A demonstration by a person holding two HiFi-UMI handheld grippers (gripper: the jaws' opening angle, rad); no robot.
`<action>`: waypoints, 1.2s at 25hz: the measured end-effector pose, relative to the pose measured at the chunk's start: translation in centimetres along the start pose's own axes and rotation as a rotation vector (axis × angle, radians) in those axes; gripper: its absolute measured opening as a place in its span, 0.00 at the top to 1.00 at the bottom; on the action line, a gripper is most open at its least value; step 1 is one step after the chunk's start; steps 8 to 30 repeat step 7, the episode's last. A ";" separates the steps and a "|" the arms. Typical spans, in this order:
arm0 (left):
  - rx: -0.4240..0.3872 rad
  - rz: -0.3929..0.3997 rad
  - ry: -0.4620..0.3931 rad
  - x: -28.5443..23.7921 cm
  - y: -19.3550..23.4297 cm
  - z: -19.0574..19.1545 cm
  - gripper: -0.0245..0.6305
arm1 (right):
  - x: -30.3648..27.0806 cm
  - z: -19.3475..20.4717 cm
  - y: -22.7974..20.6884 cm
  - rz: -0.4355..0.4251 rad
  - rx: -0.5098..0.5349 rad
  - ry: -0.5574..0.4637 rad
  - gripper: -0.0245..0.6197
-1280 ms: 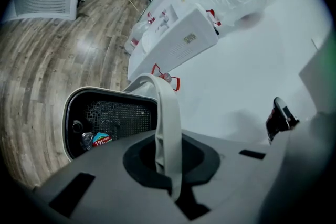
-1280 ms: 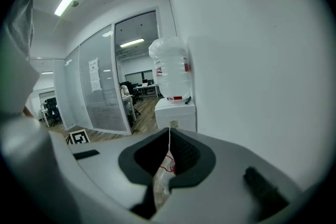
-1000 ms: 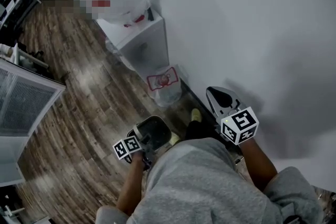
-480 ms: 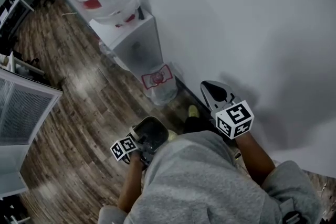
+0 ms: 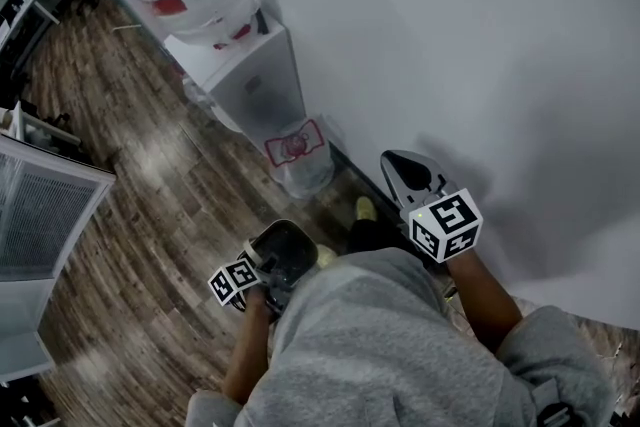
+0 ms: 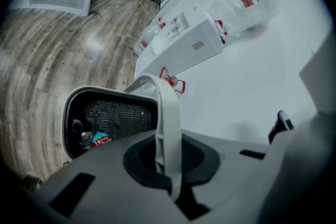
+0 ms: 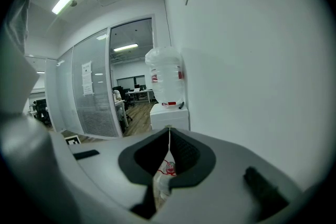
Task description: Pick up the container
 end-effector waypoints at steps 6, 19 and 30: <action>0.005 0.005 0.014 -0.3 -0.1 0.3 0.94 | 0.2 0.2 -0.1 0.009 0.000 0.002 0.92; 0.006 0.006 0.017 -0.3 -0.1 0.4 0.94 | 0.3 0.3 -0.1 0.010 0.000 0.002 0.92; 0.006 0.006 0.017 -0.3 -0.1 0.4 0.94 | 0.3 0.3 -0.1 0.010 0.000 0.002 0.92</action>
Point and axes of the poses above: the fingertips, and each gripper's own axes: x backward along the fingers, y to its left, z out of its underside, the point moved 5 cm from there along x, backward along the fingers, and after that the axes turned 11 degrees about -x, right-handed, at the moved point
